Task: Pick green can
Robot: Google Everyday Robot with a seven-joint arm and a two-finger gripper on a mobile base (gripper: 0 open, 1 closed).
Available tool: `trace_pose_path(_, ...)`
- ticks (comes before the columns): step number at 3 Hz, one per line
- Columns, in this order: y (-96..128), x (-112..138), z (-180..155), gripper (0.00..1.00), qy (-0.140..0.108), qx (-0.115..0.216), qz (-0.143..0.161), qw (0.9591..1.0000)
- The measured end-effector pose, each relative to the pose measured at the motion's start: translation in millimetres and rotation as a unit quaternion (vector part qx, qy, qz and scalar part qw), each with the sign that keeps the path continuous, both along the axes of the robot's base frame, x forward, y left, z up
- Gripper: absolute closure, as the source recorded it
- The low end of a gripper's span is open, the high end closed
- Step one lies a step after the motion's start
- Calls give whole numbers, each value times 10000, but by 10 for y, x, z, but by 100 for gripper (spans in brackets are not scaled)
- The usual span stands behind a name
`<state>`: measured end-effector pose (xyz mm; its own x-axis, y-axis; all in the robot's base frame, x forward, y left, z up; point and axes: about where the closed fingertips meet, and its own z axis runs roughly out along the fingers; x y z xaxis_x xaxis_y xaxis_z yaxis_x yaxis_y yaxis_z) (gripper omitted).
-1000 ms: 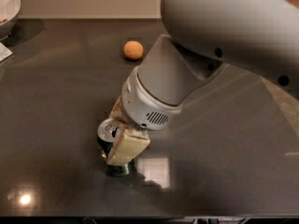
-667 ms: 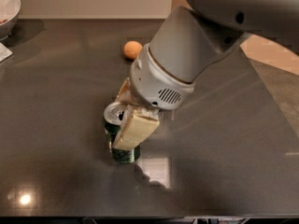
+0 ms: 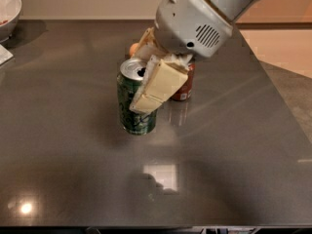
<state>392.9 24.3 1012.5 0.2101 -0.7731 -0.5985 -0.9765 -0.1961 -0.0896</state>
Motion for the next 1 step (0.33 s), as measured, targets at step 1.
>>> trace_pose_path(1,0,0,0,100,-1,0,0,10000)
